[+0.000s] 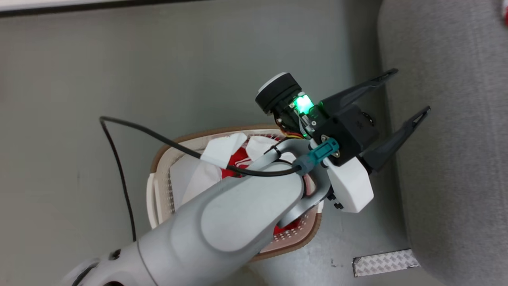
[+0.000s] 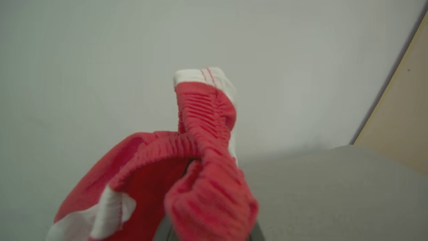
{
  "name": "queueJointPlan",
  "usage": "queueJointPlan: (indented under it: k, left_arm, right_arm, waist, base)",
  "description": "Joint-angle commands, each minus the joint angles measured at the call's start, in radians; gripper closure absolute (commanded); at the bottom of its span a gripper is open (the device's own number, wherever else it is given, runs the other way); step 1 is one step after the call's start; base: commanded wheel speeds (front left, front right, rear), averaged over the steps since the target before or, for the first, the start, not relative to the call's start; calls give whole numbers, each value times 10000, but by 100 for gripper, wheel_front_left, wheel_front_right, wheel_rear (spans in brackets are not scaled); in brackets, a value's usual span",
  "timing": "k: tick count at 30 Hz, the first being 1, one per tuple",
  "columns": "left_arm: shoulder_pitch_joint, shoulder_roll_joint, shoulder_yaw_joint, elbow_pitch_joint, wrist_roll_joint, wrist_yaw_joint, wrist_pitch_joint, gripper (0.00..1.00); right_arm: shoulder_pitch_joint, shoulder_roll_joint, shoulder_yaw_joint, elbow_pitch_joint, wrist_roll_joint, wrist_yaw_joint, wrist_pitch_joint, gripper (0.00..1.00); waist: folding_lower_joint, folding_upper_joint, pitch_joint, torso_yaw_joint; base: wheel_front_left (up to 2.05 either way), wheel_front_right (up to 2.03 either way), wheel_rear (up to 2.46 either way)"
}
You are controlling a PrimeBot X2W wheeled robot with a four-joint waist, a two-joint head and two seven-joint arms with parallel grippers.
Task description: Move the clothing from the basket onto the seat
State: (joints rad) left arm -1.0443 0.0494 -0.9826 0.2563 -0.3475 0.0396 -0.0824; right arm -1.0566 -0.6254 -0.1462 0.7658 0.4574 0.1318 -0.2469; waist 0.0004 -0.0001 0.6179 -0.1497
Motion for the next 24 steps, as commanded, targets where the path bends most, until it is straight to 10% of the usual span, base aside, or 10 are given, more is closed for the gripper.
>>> queueJointPlan:
  k: [1,4,5,24]
  left_arm:
    - [-117,28,-126,52,-255,122,-89,0]
    - [-32,23,-319,263,-397,330,-227,0]
    - [57,24,-387,372,-438,389,-296,0]
    - [1721,415,-173,1481,-1481,722,-1152,0]
  right_arm:
    - [-27,41,-259,663,-265,-22,-55,91]
    - [283,186,-844,1867,-683,-22,-121,15]
    - [392,200,-1052,2197,-824,-23,-152,3]
    - [3891,1649,-1078,1265,-1562,-22,-189,0]
  waist:
    - [-4,1,322,286]
    - [-4,1,340,333]
    - [-4,1,312,335]
    - [-4,1,-1999,-381]
  base:
    - [0,0,0]
    - [0,0,0]
    - [0,0,0]
    - [0,0,0]
